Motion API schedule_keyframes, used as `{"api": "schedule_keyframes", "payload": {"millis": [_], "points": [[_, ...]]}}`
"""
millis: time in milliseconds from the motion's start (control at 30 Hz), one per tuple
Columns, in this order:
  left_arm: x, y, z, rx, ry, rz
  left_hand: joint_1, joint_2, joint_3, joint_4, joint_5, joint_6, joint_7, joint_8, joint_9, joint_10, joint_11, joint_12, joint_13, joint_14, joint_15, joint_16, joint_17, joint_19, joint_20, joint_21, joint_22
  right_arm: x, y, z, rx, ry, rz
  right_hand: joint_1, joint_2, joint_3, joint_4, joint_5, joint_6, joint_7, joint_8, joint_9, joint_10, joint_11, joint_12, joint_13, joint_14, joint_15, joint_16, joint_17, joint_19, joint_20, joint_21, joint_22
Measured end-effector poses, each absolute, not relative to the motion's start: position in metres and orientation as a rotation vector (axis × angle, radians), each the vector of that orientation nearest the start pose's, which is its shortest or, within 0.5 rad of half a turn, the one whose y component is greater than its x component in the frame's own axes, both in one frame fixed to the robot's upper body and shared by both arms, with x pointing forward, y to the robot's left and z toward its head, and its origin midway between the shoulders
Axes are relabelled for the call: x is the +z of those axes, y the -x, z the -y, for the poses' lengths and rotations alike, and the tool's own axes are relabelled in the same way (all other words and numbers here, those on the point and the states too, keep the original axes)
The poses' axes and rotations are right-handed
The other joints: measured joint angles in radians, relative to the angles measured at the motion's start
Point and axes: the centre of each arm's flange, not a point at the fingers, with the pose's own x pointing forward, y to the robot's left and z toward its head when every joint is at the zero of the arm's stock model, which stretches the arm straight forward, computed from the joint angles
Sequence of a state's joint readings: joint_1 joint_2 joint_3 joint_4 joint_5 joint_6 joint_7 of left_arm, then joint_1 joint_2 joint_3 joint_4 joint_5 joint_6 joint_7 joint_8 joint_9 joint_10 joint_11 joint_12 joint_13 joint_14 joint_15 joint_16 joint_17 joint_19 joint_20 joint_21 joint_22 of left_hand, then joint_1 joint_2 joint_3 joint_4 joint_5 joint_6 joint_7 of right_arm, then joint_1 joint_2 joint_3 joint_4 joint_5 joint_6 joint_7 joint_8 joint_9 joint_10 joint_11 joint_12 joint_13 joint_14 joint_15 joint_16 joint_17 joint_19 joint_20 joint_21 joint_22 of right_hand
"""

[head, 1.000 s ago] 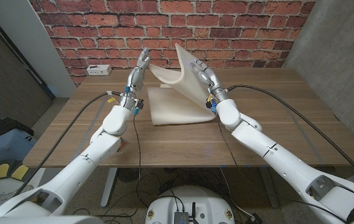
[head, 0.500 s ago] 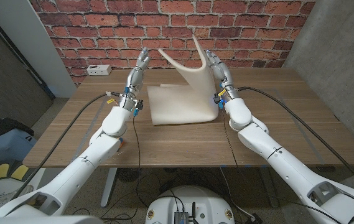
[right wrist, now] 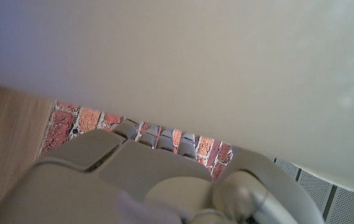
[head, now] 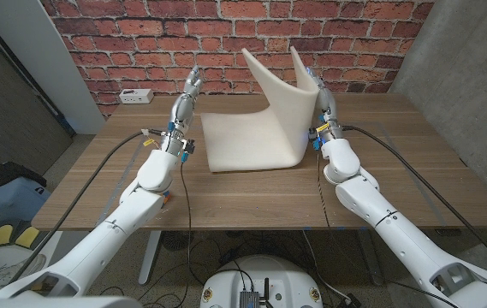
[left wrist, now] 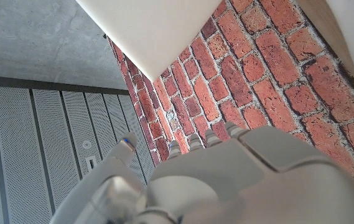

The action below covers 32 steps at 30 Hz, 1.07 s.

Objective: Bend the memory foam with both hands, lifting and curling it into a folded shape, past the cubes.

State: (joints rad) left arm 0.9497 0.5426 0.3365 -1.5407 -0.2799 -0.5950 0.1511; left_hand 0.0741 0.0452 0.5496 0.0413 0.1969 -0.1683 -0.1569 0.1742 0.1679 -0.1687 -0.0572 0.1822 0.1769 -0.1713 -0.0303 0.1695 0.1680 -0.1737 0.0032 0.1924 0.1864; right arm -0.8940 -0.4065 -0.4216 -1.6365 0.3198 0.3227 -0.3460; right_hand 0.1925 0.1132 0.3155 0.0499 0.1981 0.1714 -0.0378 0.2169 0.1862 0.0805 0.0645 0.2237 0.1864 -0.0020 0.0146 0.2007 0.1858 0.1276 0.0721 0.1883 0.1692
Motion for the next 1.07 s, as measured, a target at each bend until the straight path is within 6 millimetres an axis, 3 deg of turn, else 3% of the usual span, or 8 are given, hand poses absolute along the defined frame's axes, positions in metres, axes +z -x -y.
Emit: {"api": "schedule_keyframes", "payload": {"millis": [133, 233, 400, 433, 500, 833, 1067], "points": [[0.025, -0.557, -0.257, -0.170, -0.193, 1.053, 0.000, 0.000, -0.003, -0.003, 0.000, 0.000, 0.000, 0.000, 0.000, 0.000, 0.000, 0.007, 0.000, 0.000, 0.000, 0.000, 0.000, 0.000, 0.000, 0.000, 0.000, 0.035, -0.571, 0.202, 0.058, -0.025, 0.895, -0.004, -0.017, -0.008, -0.006, 0.006, -0.015, -0.015, -0.017, 0.000, 0.000, -0.012, -0.015, 0.000, -0.011, 0.022, -0.005, -0.004, -0.071, 0.103, -0.012, 0.001], [0.023, -0.555, -0.262, -0.172, -0.195, 1.050, 0.000, 0.000, -0.003, -0.003, 0.000, 0.000, 0.000, 0.000, 0.000, 0.000, 0.000, 0.007, 0.000, 0.000, 0.000, 0.000, 0.000, 0.000, 0.000, 0.000, 0.000, 0.031, -0.566, 0.210, 0.031, -0.037, 0.887, -0.009, -0.022, -0.010, -0.007, 0.006, -0.022, -0.022, -0.021, 0.000, 0.002, -0.020, -0.015, 0.000, -0.014, 0.040, -0.009, -0.005, -0.103, 0.135, -0.015, 0.001], [0.020, -0.554, -0.270, -0.162, -0.209, 1.042, 0.000, 0.000, -0.003, -0.003, 0.000, 0.000, 0.000, 0.000, 0.000, 0.000, 0.000, 0.007, 0.000, 0.000, 0.000, 0.000, 0.000, 0.000, 0.000, 0.000, 0.000, 0.028, -0.569, 0.214, -0.012, -0.043, 0.867, -0.009, -0.022, -0.015, -0.012, 0.006, -0.022, -0.022, -0.021, 0.000, 0.018, -0.004, -0.015, 0.000, -0.013, 0.048, -0.009, -0.005, -0.119, 0.137, -0.015, 0.001], [0.020, -0.552, -0.271, -0.185, -0.193, 1.044, 0.000, 0.000, -0.006, -0.006, 0.000, 0.000, 0.000, 0.000, 0.000, 0.000, 0.000, 0.007, 0.000, 0.000, 0.000, 0.000, 0.000, 0.000, 0.000, 0.000, 0.000, 0.023, -0.557, 0.220, -0.019, -0.053, 0.872, -0.009, -0.022, -0.015, -0.012, 0.006, -0.022, -0.022, -0.021, 0.000, 0.018, -0.004, -0.015, 0.000, -0.013, 0.048, -0.009, -0.005, -0.119, 0.137, -0.015, 0.001], [0.019, -0.551, -0.275, -0.193, -0.193, 1.042, 0.000, 0.000, -0.007, -0.007, 0.000, 0.000, 0.000, 0.000, 0.000, 0.000, 0.000, 0.007, 0.000, 0.000, 0.000, 0.000, 0.000, 0.000, 0.000, 0.000, 0.000, 0.020, -0.553, 0.225, -0.045, -0.057, 0.867, -0.009, -0.023, -0.015, -0.012, 0.006, -0.022, -0.022, -0.021, 0.000, 0.018, -0.004, -0.015, 0.000, -0.013, 0.048, -0.009, -0.005, -0.119, 0.137, -0.015, 0.001], [0.009, -0.555, -0.295, -0.215, -0.199, 1.011, 0.000, 0.000, -0.007, -0.007, 0.000, 0.000, 0.000, 0.004, 0.000, 0.000, 0.000, 0.007, 0.000, 0.000, 0.000, 0.000, 0.000, 0.000, 0.000, 0.004, 0.000, 0.001, -0.538, 0.245, -0.157, -0.057, 0.837, -0.013, -0.037, -0.018, -0.016, 0.006, -0.022, -0.022, -0.025, 0.000, 0.018, -0.004, -0.015, 0.002, -0.014, 0.057, -0.009, -0.005, -0.131, 0.135, -0.015, 0.001], [0.002, -0.560, -0.305, -0.237, -0.204, 0.990, 0.000, 0.000, -0.011, -0.011, 0.000, 0.000, 0.000, 0.004, 0.000, 0.000, 0.000, 0.007, 0.000, 0.000, 0.000, 0.000, 0.000, 0.000, 0.000, 0.004, 0.000, -0.020, -0.526, 0.258, -0.254, -0.036, 0.816, -0.009, -0.041, -0.022, -0.019, 0.006, -0.022, -0.021, -0.025, 0.000, 0.018, -0.004, -0.015, 0.002, -0.014, 0.057, -0.009, -0.004, -0.165, 0.130, -0.019, 0.001]]}}
